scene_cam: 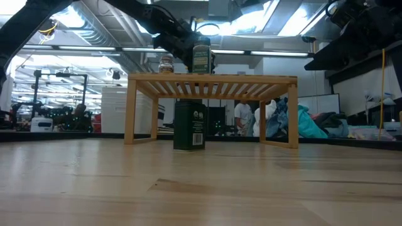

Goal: Shelf spices
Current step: Put the yellow seasoning bottle on the shelf

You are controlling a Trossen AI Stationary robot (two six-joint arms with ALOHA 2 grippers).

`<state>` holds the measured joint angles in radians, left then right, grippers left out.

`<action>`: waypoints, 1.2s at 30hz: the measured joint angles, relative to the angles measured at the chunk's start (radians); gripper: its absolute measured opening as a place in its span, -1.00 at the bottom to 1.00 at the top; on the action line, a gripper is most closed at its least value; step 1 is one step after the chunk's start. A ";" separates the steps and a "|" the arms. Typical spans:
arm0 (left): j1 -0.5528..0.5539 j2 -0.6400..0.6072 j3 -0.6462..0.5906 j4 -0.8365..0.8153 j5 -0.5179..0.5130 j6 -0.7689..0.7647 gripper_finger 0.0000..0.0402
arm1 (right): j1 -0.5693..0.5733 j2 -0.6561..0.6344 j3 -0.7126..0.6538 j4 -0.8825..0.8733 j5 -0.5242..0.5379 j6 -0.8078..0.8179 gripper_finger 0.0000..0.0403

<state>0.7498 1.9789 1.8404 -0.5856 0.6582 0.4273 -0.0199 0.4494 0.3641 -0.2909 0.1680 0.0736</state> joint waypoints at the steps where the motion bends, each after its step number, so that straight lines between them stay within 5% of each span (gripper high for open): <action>1: -0.002 0.000 0.000 -0.009 0.000 0.003 -0.21 | 0.000 0.000 0.000 0.000 0.000 0.000 0.55; 22: -0.020 0.000 0.000 -0.035 -0.005 0.002 -0.10 | 0.000 0.000 0.000 -0.008 0.000 0.000 0.55; 36: -0.071 0.000 0.000 -0.028 -0.209 0.015 -0.03 | 0.000 0.000 0.000 -0.008 0.000 0.000 0.55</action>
<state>0.6788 1.9789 1.8408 -0.6136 0.4492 0.4423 -0.0198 0.4495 0.3639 -0.2989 0.1677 0.0732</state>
